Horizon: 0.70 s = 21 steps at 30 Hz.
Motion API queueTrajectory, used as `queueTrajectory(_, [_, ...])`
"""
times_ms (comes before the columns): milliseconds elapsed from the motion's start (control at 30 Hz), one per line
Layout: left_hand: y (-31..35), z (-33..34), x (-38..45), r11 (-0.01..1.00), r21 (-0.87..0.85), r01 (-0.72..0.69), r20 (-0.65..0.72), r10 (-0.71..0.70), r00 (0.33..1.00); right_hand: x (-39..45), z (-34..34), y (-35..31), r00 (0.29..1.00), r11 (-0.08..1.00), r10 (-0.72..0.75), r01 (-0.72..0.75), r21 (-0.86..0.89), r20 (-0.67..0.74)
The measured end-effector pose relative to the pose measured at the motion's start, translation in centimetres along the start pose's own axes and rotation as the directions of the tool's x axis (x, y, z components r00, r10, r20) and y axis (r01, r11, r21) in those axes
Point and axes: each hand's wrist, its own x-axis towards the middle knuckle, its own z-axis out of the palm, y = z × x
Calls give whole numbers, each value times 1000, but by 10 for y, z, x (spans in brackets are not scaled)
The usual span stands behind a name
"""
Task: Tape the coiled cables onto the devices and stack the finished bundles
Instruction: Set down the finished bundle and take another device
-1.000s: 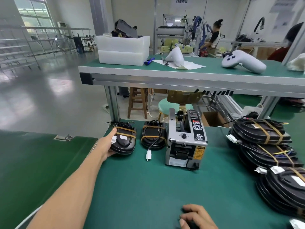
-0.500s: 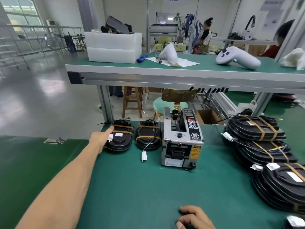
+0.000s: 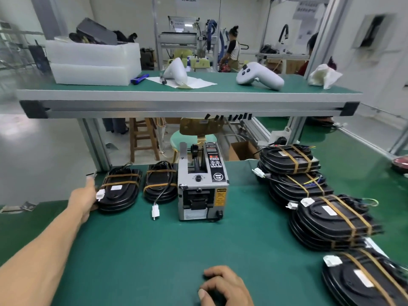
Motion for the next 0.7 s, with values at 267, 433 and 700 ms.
queueTrajectory(267, [-16, 10, -142, 947, -121, -296, -391, 229, 892, -1, -13, -21, 994, 984, 109, -105, 144, -20])
queueTrajectory(433, [-58, 14, -241, 900, -127, -417, 73, 428, 901, -2, -19, -24, 990, 970, 137, -141, 196, 34])
queueTrajectory(700, [-111, 15, -315, 944, -1, -329, 351, 308, 884, -19, -53, -25, 827, 625, 561, -397, 673, -34])
